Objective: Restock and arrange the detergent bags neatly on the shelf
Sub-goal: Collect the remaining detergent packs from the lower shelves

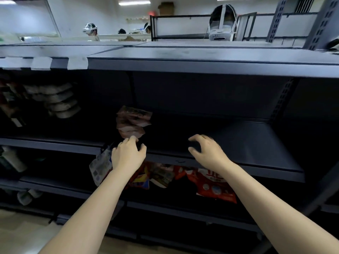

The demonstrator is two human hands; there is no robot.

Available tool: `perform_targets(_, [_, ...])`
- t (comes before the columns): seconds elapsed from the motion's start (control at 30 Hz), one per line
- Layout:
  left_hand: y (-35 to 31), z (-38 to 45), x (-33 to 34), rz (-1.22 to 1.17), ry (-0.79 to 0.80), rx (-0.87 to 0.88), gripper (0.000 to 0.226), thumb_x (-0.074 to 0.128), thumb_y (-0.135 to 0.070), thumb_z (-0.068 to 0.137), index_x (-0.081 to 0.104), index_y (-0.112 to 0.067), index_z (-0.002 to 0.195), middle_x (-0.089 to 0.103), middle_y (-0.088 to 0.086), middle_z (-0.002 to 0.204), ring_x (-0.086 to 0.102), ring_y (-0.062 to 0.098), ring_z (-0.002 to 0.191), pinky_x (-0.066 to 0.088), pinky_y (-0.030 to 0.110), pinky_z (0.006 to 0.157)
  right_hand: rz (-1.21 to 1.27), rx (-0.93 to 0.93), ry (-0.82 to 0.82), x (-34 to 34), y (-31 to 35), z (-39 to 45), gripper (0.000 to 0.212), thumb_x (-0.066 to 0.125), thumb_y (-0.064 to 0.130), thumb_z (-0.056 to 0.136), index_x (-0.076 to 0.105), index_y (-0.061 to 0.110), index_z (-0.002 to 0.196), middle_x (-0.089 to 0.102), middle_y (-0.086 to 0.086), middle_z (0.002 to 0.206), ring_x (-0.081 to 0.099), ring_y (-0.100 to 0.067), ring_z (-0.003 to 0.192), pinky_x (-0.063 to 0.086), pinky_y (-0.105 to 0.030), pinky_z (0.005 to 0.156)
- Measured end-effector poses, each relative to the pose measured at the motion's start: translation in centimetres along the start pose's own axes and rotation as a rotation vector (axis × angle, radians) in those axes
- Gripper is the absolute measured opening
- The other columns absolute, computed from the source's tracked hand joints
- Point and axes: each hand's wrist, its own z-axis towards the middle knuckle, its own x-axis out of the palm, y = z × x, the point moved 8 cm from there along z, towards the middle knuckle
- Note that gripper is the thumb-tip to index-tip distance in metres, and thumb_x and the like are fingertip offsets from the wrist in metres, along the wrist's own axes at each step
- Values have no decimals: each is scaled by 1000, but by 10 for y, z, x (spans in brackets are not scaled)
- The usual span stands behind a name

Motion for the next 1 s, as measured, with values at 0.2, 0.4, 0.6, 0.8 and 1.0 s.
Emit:
perform_targets(0.2, [52, 44, 4, -70, 95, -182, 37, 43, -43, 94, 52, -18, 119, 60, 7, 112, 58, 29, 98, 49, 42, 86, 38, 20, 101, 35, 17, 56, 39, 49, 34, 97, 45, 23, 134, 46, 1, 138, 42, -18, 125, 41, -31, 98])
perform_targets(0.4, [89, 81, 19, -514, 105, -389, 36, 43, -29, 97, 52, -9, 125, 59, 16, 110, 55, 30, 86, 41, 30, 65, 49, 88, 168, 64, 31, 97, 43, 49, 36, 96, 43, 26, 137, 46, -1, 139, 50, -21, 119, 46, -29, 91])
perform_targets(0.6, [128, 122, 63, -929, 119, -675, 38, 42, -17, 98, 48, 1, 131, 52, 28, 128, 56, 41, 109, 41, 32, 68, 54, 88, 143, 91, 45, 134, 41, 50, 38, 96, 46, 27, 135, 49, 0, 137, 52, -20, 118, 47, -29, 91])
perform_targets(0.8, [122, 168, 78, -1074, 223, -569, 42, 66, -21, 87, 56, -1, 122, 61, 18, 118, 62, 31, 102, 54, 43, 87, 46, 123, 114, 116, 58, 170, 40, 48, 39, 97, 47, 24, 134, 51, -3, 136, 52, -22, 118, 47, -33, 93])
perform_targets(1.0, [114, 190, 91, -1048, 371, -521, 28, 63, -16, 89, 59, -4, 114, 59, 12, 90, 56, 24, 71, 48, 24, 44, 19, 144, 88, 127, 65, 189, 41, 48, 38, 97, 49, 20, 134, 53, -6, 135, 53, -25, 119, 46, -35, 95])
